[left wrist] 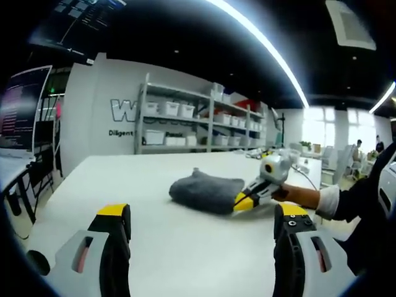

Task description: Open the folded towel by lifting each exposed corner and separating the folded layers until the towel lies flat within the target outline without major curled edges

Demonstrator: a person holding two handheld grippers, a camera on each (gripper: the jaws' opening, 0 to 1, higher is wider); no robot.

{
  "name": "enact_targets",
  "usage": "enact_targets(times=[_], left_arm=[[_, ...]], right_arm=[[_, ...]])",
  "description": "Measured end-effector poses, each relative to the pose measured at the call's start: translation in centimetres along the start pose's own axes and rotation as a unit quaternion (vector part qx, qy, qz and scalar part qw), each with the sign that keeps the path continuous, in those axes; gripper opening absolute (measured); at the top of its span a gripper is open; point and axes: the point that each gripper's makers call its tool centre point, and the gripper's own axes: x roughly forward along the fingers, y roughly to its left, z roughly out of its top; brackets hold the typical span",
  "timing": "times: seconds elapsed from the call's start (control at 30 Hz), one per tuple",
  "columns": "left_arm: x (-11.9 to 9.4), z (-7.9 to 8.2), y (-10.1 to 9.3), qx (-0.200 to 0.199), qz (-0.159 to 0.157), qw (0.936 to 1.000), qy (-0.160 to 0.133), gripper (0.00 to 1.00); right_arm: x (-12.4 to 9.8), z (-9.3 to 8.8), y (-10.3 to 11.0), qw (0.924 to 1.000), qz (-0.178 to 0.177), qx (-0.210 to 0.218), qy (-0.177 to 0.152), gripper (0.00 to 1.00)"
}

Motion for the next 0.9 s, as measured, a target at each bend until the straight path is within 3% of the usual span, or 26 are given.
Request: enact_targets(times=[0.37,0.8,0.9], left_arm=[[-0.4,0.0,1.0,-0.007,0.011,0.9999,-0.002,0.94],[0.0,-0.2,-0.1,0.010,0.000,0.9999,0.011,0.93],[-0.1,0.3,0.4,0.008,0.012,0.9999,-0.008,0.92]], right_arm=[[1.0,0.4,0.3,0.9997,-0.007,-0.023,-0.009,0.00],[1.5,0.7,0.4,0.9996,-0.008,-0.025,-0.013,0.00],[1.6,0.8,0.4,0.9995,-0.008,-0.026,-0.014,0.00]])
